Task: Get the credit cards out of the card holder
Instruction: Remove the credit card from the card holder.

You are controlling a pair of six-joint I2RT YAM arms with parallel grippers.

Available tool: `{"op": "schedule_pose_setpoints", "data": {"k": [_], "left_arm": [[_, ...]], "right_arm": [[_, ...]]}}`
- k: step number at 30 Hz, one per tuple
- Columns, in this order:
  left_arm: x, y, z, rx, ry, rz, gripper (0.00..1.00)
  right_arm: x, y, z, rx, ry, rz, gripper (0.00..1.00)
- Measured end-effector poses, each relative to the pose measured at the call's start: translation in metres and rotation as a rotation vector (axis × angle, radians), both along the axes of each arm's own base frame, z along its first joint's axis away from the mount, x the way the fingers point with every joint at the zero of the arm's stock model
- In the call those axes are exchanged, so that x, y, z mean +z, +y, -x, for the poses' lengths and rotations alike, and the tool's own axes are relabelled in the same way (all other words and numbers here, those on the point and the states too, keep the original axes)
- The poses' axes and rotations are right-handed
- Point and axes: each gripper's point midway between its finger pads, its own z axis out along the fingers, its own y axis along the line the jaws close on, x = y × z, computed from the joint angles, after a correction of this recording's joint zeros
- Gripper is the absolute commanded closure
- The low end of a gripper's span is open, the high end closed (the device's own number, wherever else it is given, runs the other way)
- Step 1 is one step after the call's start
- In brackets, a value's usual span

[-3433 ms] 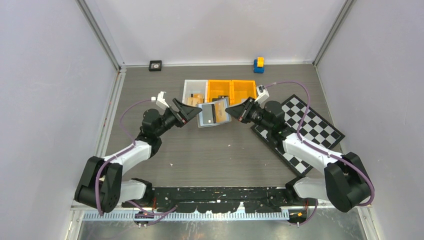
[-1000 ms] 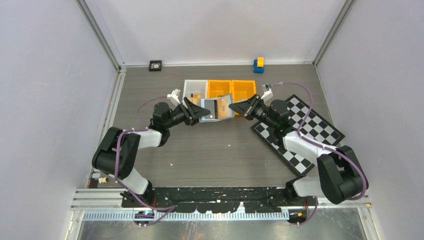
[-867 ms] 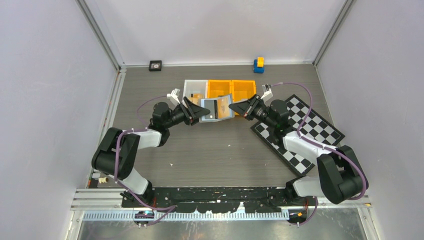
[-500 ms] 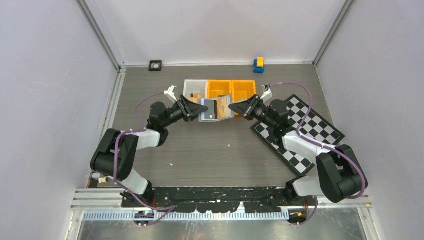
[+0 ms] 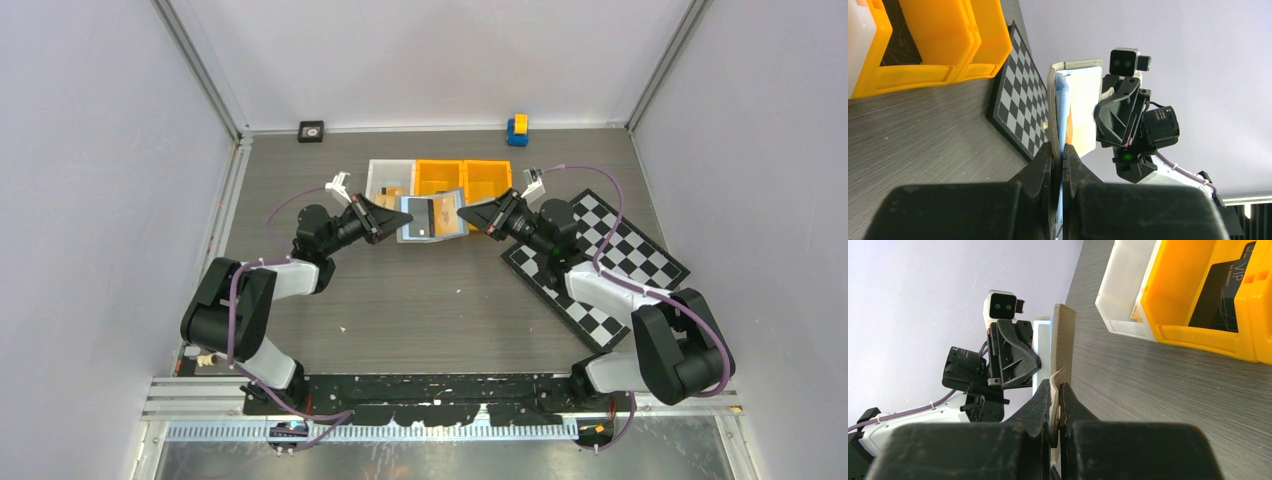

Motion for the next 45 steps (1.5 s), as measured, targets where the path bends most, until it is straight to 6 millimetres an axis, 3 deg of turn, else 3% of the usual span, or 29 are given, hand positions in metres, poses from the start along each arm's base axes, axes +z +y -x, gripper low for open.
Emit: {"op": "schedule_pose_setpoints", "data": {"k": [2,9,15,21,27,30,38,45], "left_arm": [[-0.001,0.000,0.000,0.000,0.001,-0.002,1.00],[0.001,0.002,0.002,0.009,-0.008,-0.024,1.00],[0.003,0.006,0.004,0.033,-0.019,-0.055,1.00],[0.001,0.009,0.004,0.054,-0.020,-0.081,1.00],[-0.009,0.011,0.002,0.068,0.010,-0.109,1.00],[-0.013,0.012,0.002,0.074,0.022,-0.118,1.00],[-0.018,0.012,0.003,0.073,0.034,-0.134,1.00],[-0.020,0.010,0.005,0.062,0.036,-0.140,1.00]], "right_arm": [[0.000,0.000,0.000,0.000,0.000,0.000,0.92],[-0.005,-0.003,-0.003,-0.024,0.018,0.013,0.52],[-0.014,-0.025,-0.009,-0.135,0.058,0.063,0.40],[-0.007,-0.046,-0.007,-0.225,0.042,0.096,0.40],[0.006,-0.046,-0.001,-0.208,-0.015,0.106,0.50],[0.007,-0.036,0.003,-0.152,-0.030,0.098,0.51],[-0.011,0.018,0.012,0.062,0.007,0.112,0.54],[-0.040,0.038,0.003,0.144,0.107,0.095,0.60]]}}
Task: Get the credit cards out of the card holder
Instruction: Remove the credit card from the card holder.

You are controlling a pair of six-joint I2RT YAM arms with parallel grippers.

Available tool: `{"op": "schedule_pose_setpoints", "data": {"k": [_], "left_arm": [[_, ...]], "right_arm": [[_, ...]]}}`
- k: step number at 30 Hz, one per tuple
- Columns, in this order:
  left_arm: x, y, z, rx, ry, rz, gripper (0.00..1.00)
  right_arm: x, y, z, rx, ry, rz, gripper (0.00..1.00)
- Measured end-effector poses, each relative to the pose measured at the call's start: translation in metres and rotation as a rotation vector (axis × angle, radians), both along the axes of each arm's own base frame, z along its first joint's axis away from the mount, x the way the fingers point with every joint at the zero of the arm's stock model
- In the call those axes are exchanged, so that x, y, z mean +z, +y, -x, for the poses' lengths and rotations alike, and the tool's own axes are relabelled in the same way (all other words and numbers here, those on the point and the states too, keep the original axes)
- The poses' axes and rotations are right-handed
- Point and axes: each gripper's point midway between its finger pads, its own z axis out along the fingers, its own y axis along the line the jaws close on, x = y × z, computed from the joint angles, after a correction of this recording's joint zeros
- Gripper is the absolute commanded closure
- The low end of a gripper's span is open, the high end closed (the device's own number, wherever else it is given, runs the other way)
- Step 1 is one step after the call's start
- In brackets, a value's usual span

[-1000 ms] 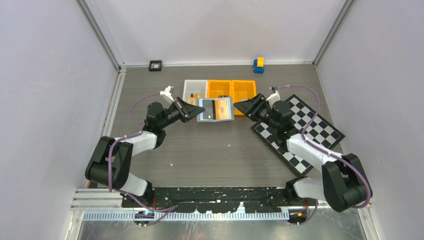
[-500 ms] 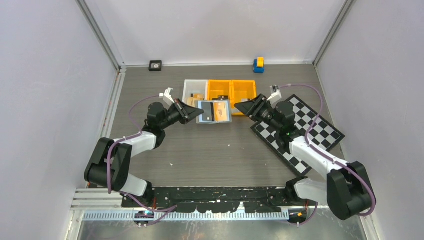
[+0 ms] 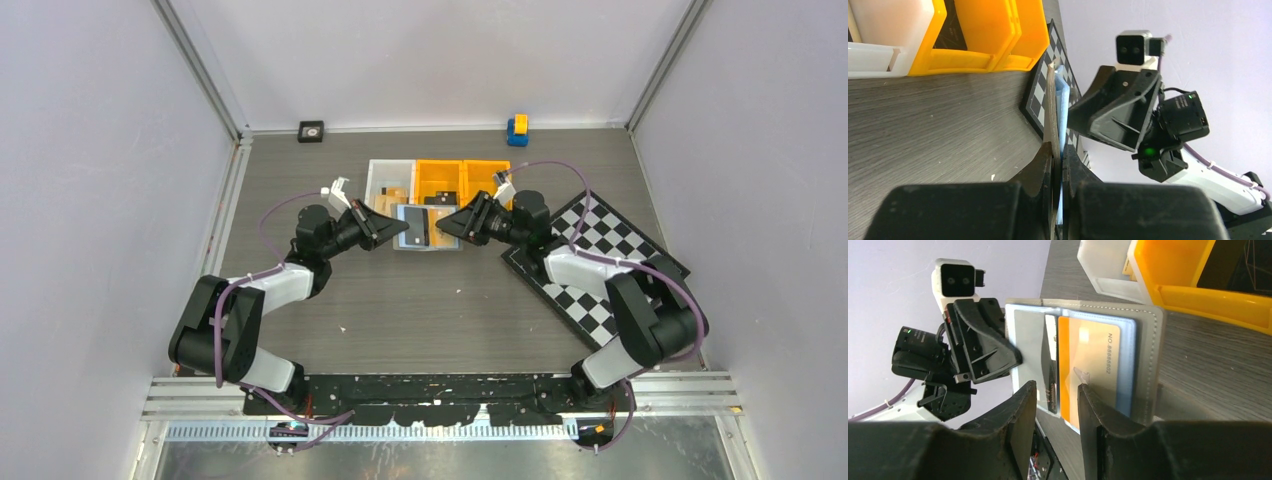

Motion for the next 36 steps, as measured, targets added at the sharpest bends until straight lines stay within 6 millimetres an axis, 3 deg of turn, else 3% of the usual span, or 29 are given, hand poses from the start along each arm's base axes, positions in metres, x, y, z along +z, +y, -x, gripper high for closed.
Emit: {"op": "schedule_pose_setpoints", "data": {"k": [7,36], "left_arm": [[-0.002,-0.001,0.001,-0.004,0.009,-0.004,1.00],[0.012,-0.006,0.005,-0.040,-0.013,0.054,1.00]], "right_arm": [[-0.021,0.008,-0.001,0.037,0.094,-0.022,0.63],[0.010,0.008,-0.004,0.046,0.017,-0.092,0.58]]}}
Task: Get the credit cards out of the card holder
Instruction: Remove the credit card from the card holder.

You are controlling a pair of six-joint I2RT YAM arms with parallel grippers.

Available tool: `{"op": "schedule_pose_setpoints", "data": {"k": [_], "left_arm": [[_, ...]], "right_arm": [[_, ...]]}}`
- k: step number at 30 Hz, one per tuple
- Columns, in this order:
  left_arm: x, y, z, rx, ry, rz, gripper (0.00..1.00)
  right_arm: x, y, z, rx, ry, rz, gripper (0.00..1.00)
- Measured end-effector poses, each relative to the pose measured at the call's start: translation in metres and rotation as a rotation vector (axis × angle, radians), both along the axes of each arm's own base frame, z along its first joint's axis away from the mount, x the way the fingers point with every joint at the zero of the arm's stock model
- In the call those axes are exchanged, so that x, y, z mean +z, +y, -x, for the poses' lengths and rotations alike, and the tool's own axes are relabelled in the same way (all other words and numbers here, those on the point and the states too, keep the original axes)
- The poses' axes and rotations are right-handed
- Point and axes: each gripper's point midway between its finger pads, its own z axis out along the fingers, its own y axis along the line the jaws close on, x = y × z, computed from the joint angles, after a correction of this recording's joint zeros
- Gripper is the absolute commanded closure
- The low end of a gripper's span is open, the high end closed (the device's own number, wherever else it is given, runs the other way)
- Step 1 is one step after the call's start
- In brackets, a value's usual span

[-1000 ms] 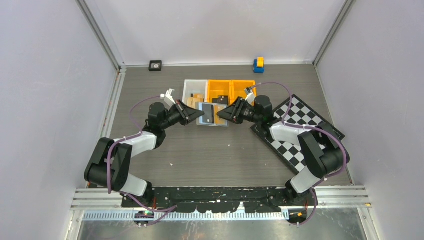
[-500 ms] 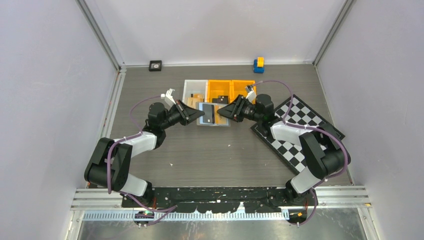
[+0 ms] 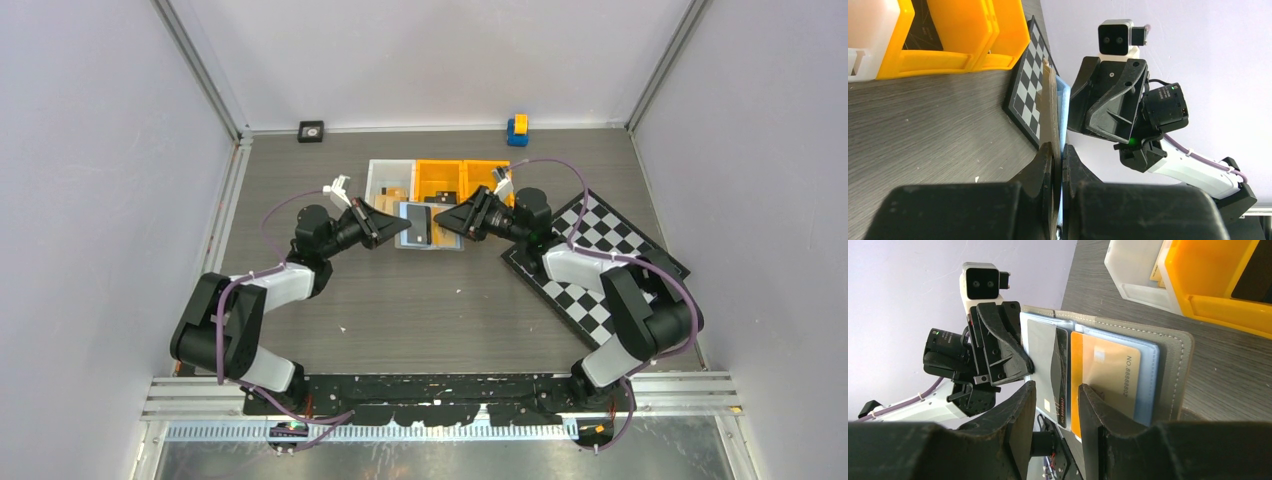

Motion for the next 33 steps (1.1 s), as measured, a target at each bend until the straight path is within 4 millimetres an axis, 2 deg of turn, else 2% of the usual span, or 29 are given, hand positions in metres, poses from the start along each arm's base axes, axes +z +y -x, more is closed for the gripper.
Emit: {"op": "schedule_pose_setpoints", "data": {"k": [16,25,30,33], "left_arm": [[0.012,-0.003,-0.001,-0.011,0.000,0.064,1.00],[0.013,-0.005,0.000,-0.030,0.003,0.093,1.00],[0.018,-0.004,-0.001,-0.030,-0.005,0.114,1.00],[0.022,-0.002,-0.002,-0.028,-0.013,0.129,1.00]], "right_arm": [[-0.009,0.014,0.002,0.073,0.061,-0.066,0.62],[0.003,0.026,0.012,0.129,0.039,-0.096,0.62],[0.009,0.026,0.011,0.130,0.029,-0.119,0.67],[0.014,0.026,0.011,0.130,0.014,-0.135,0.75]]}}
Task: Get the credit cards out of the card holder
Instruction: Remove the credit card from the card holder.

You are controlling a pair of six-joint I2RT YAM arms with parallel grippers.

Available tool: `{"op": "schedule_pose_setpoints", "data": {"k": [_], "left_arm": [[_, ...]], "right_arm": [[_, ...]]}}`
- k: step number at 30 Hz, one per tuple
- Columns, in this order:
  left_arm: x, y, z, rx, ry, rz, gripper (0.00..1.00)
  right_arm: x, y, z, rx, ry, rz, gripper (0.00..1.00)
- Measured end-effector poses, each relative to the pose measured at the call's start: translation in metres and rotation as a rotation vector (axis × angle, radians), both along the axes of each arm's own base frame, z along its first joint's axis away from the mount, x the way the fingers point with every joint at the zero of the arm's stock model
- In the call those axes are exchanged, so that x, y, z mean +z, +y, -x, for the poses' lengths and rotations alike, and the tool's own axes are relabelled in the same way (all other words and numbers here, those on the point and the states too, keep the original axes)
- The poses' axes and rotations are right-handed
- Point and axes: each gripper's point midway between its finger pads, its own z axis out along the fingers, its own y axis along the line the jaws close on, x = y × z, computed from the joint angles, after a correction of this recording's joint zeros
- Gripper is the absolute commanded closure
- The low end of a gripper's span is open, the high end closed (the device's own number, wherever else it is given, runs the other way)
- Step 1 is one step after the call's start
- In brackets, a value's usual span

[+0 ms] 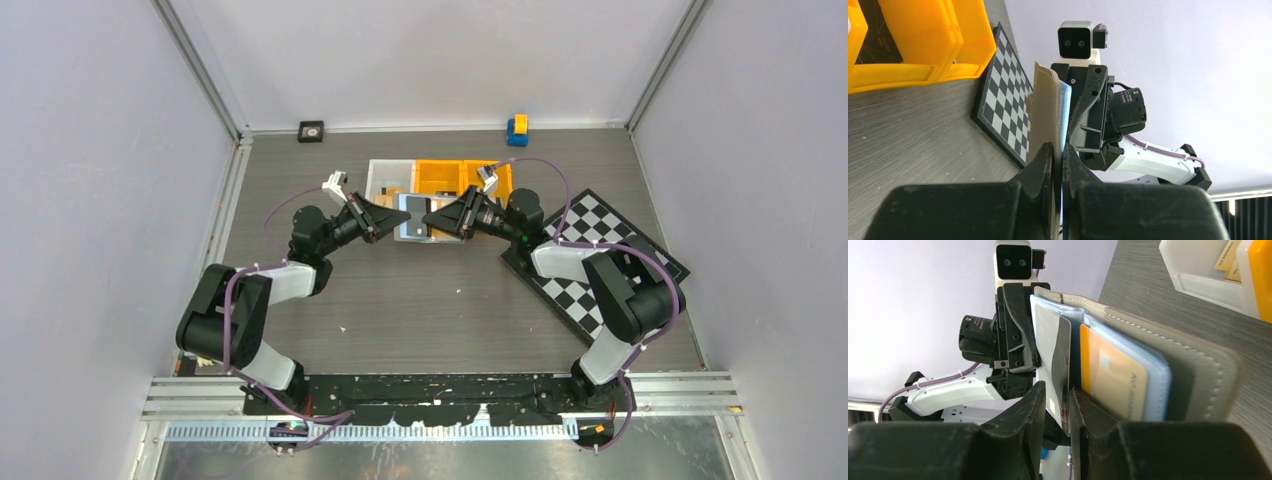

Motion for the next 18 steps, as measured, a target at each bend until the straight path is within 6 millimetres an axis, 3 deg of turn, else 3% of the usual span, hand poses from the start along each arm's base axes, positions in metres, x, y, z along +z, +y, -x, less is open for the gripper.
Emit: {"op": "schedule_pose_setpoints", "data": {"k": [3,11,18], "left_arm": [[0.0030,0.0013,-0.0002,0.000,-0.010,0.008,1.00],[0.0061,0.0009,-0.0001,-0.005,-0.021,0.023,1.00],[0.0041,0.0016,0.0015,-0.007,-0.013,0.025,1.00]], "right_arm": [[0.0037,-0.0005,0.0005,-0.001,-0.008,-0.016,0.82],[0.0105,-0.0035,0.0031,-0.004,-0.020,-0.056,0.86],[0.0114,-0.0082,0.0047,-0.012,-0.019,-0.066,0.99]]}}
